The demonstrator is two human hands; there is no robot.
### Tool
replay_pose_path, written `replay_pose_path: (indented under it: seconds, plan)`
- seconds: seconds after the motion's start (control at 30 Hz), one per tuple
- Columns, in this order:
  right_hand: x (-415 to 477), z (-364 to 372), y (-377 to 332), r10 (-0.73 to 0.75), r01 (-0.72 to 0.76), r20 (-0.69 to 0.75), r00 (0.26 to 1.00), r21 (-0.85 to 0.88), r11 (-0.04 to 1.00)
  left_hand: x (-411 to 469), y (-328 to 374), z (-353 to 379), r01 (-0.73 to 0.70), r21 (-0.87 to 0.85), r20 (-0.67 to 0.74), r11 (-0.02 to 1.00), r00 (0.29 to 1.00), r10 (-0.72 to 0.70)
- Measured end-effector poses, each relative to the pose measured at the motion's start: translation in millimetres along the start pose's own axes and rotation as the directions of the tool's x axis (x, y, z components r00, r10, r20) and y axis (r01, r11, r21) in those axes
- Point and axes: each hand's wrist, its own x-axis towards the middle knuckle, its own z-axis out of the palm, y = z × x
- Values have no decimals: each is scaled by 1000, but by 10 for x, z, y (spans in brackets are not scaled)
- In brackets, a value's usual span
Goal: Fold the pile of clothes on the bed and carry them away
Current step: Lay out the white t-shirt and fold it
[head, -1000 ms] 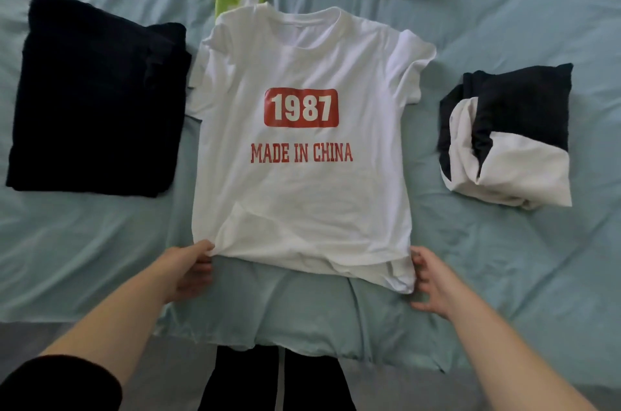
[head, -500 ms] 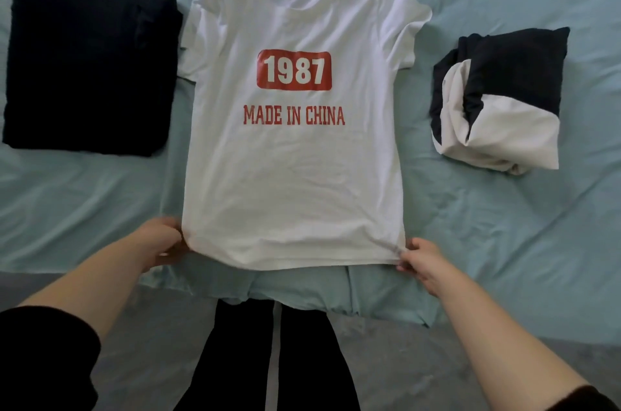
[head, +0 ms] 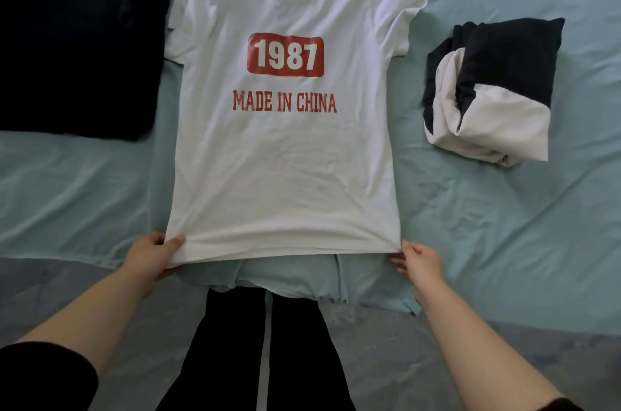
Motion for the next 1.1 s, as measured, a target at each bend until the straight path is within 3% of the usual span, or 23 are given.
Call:
replay_pose_path:
  seconds: [0.1,0.2,0.37,0.47,0.67,0.8,0.93,1.03,1.1]
  plan:
    - [-66,-174,227,5,-8,-54,999,-61,998,-50,-56,-13,6,-87,-4,996,1000,-6]
    - [-117,-241,346,38,-39,-13,999,-77,996,-68,-122,-18,31,-122,30,992,999,-27]
    - [-78,11,60,-68,67,-7,998,-16,998,-58,-196,-49,68,-157,71,985,996,-58]
    - [-15,204,-86,-125,127,27,992,-111,986,-40,-224,-59,27,-142,54,989,998,-19]
    - [4,-10,112,-166,154,-71,984,-148,977,-21,-345,-191,-91,-51,-5,995,996,91]
    - [-28,-274,434,-117,97,-39,992,-337,936,-28,-585,-217,-114,198,38,974,993,109]
    - [-168,-256,489,-145,101,-38,989,-544,833,-134,-603,-122,-112,431,-36,895,989,141]
    - [-288,-69,161,-424,233,-55,904,-769,596,-260,-254,9,-221,622,-130,751,917,378]
    - [-367,205,-183,-604,410,83,792,-806,427,-323,65,222,-373,693,-78,617,812,578]
